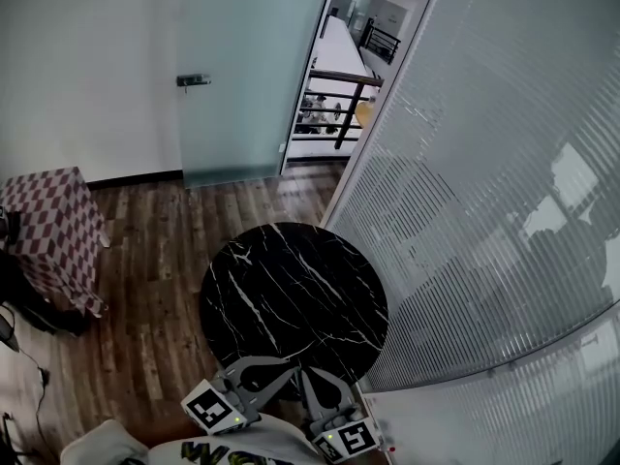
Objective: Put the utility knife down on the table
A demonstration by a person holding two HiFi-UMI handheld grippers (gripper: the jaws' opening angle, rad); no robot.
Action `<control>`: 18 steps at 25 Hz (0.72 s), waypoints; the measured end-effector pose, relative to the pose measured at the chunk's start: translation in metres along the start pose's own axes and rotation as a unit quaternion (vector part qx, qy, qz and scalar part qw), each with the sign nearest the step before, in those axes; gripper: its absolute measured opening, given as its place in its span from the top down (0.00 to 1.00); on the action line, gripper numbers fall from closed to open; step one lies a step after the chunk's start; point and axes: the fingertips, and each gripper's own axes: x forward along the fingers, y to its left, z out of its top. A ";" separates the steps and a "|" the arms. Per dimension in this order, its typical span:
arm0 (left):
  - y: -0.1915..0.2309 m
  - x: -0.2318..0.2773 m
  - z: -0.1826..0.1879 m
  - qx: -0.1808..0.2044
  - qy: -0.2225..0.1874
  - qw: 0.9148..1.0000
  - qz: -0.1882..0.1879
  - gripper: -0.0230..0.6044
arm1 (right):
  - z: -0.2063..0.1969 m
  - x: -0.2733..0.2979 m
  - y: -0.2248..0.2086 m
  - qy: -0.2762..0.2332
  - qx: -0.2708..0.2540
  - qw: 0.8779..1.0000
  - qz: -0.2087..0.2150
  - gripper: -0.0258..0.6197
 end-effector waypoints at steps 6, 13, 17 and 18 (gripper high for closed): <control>0.001 -0.001 0.009 -0.014 -0.002 1.000 0.005 0.96 | 0.021 -0.003 0.005 -0.014 0.010 1.000 0.004 0.96; 0.005 0.004 0.005 -0.023 0.004 1.000 0.009 0.96 | 0.022 -0.004 0.001 -0.022 0.005 1.000 -0.002 0.96; 0.002 0.005 0.003 -0.025 0.008 1.000 0.004 0.96 | 0.021 -0.005 -0.003 -0.020 0.001 1.000 -0.009 0.96; 0.003 0.005 0.003 -0.026 0.008 1.000 0.003 0.96 | 0.021 -0.005 -0.004 -0.017 0.002 1.000 -0.009 0.96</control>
